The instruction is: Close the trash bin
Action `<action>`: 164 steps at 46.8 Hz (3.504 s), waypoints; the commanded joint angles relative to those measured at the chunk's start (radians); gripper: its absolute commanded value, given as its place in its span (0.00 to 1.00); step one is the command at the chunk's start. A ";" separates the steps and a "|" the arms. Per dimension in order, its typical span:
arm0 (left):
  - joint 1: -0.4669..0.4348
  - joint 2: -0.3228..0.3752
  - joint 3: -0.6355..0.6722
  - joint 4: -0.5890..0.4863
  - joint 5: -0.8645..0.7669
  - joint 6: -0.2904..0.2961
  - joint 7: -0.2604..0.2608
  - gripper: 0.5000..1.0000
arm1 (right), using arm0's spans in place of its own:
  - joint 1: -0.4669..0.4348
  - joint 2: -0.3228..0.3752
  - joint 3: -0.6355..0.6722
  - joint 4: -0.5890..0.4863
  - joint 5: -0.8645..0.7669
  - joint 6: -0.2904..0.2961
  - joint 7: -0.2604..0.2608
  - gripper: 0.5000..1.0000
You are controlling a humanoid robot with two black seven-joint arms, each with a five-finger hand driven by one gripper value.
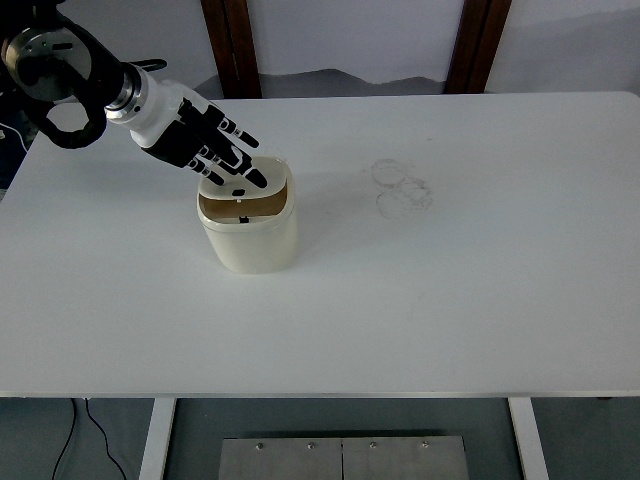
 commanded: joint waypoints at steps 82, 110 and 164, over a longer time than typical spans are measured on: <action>0.054 0.011 -0.004 0.015 0.011 0.008 0.000 1.00 | 0.000 0.000 0.000 0.000 0.000 0.000 -0.004 0.99; 0.058 -0.036 -0.021 0.054 0.011 0.008 0.000 1.00 | 0.000 0.000 0.002 0.000 0.000 0.000 -0.004 0.99; 0.081 -0.067 -0.021 0.067 0.012 0.011 0.000 1.00 | 0.000 0.000 0.000 0.000 0.000 0.000 -0.004 0.99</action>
